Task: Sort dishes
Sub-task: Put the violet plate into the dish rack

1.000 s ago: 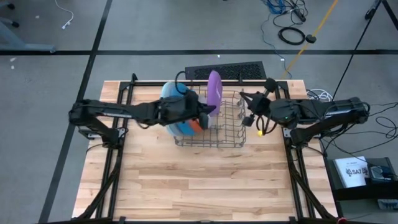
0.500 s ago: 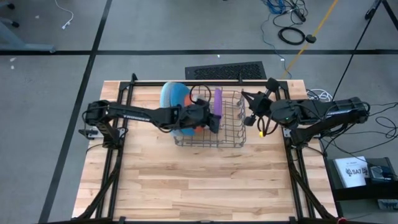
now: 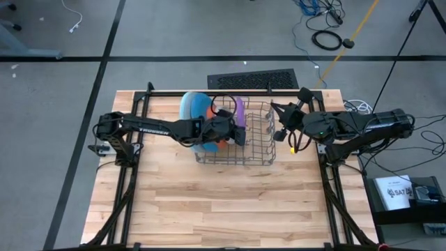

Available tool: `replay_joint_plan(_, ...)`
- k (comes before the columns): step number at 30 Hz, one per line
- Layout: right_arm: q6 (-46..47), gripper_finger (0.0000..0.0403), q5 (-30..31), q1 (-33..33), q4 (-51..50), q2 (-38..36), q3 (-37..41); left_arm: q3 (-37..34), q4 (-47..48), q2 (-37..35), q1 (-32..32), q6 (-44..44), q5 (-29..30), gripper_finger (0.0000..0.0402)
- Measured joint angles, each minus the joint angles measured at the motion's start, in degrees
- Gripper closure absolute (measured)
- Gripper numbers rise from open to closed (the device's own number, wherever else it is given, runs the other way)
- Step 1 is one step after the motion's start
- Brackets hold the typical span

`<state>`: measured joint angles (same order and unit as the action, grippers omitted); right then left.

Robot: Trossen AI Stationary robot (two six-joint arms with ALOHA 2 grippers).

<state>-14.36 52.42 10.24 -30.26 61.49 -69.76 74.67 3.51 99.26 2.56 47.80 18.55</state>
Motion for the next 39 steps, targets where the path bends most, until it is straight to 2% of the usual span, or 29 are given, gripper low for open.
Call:
replay_joint_plan(8,0.1,0.0403,0.0,0.0,0.0,0.0,0.0,0.1,-3.8,0.0,0.0,1.4,-1.4,0.0393)
replay_joint_plan(39,0.3,0.0403,-0.2,0.0,0.0,0.0,0.0,0.2,-1.4,4.5,-0.6,4.4,-0.4,0.0393)
